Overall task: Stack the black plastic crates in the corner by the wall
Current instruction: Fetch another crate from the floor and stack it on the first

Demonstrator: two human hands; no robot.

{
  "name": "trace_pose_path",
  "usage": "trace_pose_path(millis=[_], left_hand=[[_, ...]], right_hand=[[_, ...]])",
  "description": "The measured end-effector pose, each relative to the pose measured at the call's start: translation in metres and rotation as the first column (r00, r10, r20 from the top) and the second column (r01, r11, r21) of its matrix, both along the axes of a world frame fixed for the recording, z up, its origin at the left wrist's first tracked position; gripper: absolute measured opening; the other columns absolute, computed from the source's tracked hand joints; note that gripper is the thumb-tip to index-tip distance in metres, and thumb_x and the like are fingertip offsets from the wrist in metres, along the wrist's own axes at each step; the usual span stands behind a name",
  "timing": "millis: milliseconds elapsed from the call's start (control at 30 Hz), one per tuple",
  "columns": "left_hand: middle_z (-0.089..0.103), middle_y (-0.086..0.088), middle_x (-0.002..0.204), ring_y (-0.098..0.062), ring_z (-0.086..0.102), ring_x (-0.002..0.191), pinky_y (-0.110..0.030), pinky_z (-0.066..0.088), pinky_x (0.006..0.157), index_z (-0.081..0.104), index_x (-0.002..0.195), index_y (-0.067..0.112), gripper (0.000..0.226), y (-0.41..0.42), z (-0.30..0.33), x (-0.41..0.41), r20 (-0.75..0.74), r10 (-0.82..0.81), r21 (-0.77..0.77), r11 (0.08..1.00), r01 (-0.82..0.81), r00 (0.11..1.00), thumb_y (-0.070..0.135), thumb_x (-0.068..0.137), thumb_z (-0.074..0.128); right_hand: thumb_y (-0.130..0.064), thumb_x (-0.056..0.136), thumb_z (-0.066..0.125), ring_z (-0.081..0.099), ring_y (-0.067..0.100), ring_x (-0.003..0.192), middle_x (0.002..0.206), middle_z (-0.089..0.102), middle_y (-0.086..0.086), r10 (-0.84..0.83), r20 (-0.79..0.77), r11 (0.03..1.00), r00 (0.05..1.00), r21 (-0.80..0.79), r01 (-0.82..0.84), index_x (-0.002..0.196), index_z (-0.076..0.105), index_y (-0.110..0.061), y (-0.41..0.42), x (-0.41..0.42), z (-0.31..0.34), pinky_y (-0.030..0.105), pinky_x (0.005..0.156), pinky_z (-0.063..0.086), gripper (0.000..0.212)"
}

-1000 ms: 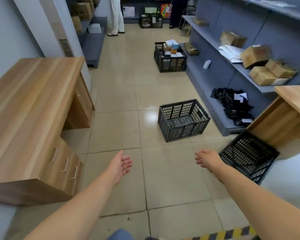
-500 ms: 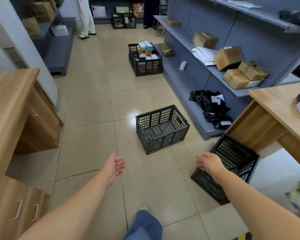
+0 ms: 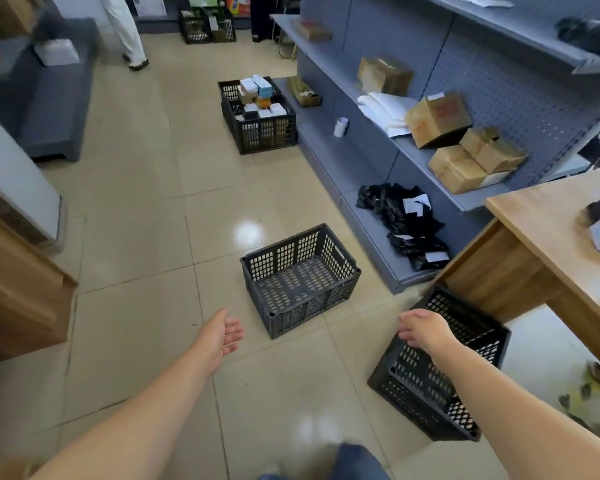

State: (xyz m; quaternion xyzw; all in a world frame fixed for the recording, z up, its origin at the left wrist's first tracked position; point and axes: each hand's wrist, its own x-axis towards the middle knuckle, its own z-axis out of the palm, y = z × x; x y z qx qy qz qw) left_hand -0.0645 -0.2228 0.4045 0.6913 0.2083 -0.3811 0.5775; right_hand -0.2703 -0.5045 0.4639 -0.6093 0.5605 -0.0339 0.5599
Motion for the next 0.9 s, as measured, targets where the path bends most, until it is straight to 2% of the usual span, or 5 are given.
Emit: trace_pose_path(millis=[200, 467, 567, 800, 900], left_hand=[[0.06, -0.009, 0.081, -0.018, 0.055, 0.07, -0.028, 0.042, 0.058, 0.056, 0.081, 0.007, 0.042, -0.056, -0.012, 0.037, 0.006, 0.063, 0.023, 0.998, -0.063, 0.998, 0.036, 0.1, 0.033], [0.061, -0.009, 0.081, -0.017, 0.056, 0.071, -0.028, 0.044, 0.06, 0.057, 0.082, 0.006, 0.041, -0.134, -0.019, 0.072, -0.002, 0.223, 0.046, 0.974, -0.223, 0.975, 0.034, 0.1, 0.033], [0.06, -0.008, 0.08, -0.018, 0.056, 0.07, -0.028, 0.044, 0.063, 0.057, 0.081, 0.007, 0.041, -0.16, -0.025, 0.076, -0.033, 0.292, 0.025, 0.956, -0.291, 0.956, 0.034, 0.1, 0.033], [0.06, -0.009, 0.082, -0.019, 0.055, 0.072, -0.032, 0.043, 0.071, 0.057, 0.082, 0.007, 0.036, -0.17, -0.044, 0.092, -0.133, 0.431, 0.062, 0.902, -0.427, 0.892, 0.032, 0.099, 0.038], [0.059, -0.008, 0.08, -0.019, 0.055, 0.071, -0.032, 0.042, 0.069, 0.056, 0.083, 0.008, 0.034, -0.166, -0.055, 0.123, -0.13, 0.479, 0.088, 0.877, -0.471, 0.868, 0.031, 0.099, 0.038]], right_hand=[[-0.002, 0.094, 0.043, 0.046, 0.013, 0.047, 0.065, 0.047, 0.008, 0.044, -0.049, 0.992, 0.998, 0.123, -0.038, 0.08, 0.053, -0.005, -0.08, 0.05, -0.025, 0.018, 0.043, 0.034, 0.017], [-0.01, 0.094, 0.047, 0.056, 0.021, 0.066, 0.076, 0.057, 0.009, 0.19, -0.086, 0.979, 0.978, 0.096, -0.182, 0.085, 0.056, -0.009, -0.203, 0.127, -0.036, 0.025, 0.055, 0.041, 0.014], [-0.009, 0.093, 0.046, 0.051, 0.015, 0.052, 0.066, 0.051, 0.004, 0.257, -0.135, 0.962, 0.957, 0.127, -0.241, 0.078, 0.054, -0.01, -0.24, 0.157, -0.045, 0.019, 0.041, 0.039, 0.018], [-0.006, 0.095, 0.046, 0.044, 0.018, 0.058, 0.094, 0.063, 0.029, 0.349, -0.19, 0.935, 0.917, 0.137, -0.328, 0.107, 0.055, 0.004, -0.269, 0.228, -0.072, 0.026, 0.053, 0.033, 0.019], [-0.004, 0.096, 0.04, 0.04, 0.013, 0.043, 0.066, 0.056, 0.022, 0.368, -0.238, 0.928, 0.899, 0.163, -0.336, 0.121, 0.05, 0.007, -0.277, 0.266, -0.088, 0.023, 0.049, 0.037, 0.029]])
